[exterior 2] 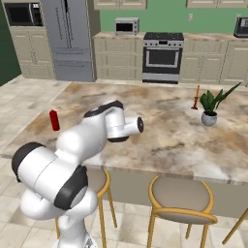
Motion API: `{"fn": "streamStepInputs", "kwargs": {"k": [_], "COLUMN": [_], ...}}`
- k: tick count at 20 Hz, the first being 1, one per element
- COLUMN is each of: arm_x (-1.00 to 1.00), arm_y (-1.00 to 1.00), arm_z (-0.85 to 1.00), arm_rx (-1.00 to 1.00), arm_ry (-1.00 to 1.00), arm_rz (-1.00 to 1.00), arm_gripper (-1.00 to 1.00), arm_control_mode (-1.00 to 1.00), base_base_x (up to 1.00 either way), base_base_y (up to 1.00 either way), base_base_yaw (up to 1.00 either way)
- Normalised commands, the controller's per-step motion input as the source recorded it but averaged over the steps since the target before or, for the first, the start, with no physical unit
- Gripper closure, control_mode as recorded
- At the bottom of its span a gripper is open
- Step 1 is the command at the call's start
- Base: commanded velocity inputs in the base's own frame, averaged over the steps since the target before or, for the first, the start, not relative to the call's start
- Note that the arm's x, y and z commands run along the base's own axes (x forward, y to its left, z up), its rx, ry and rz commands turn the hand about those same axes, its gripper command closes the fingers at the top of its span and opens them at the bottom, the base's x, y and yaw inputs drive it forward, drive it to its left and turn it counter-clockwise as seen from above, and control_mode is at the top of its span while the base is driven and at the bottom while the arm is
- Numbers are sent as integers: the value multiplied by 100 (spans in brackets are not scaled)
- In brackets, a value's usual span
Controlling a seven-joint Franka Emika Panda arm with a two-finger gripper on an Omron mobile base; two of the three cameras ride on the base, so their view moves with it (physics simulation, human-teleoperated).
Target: Move the ketchup and shaker from the cabinet to the dining counter.
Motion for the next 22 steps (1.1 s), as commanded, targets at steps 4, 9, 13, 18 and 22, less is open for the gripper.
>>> {"fn": "streamStepInputs", "kwargs": {"k": [4, 9, 13, 18, 22], "arm_x": [8, 12, 7, 6, 7], "arm_y": [0, 0, 0, 0, 0], "arm_z": [-16, -14, -23, -16, -17], "arm_rx": [-2, -2, 0, 0, 0], "arm_ry": [-2, 0, 0, 0, 0], "arm_rz": [0, 0, 0, 0, 1], "arm_gripper": [100, 100, 100, 100, 100], "arm_control_mode": [-100, -100, -100, -100, -100], "base_base_x": [0, 0, 0, 0, 0], "base_base_y": [0, 0, 0, 0, 0], "base_base_yaw": [0, 0, 0, 0, 0]}}
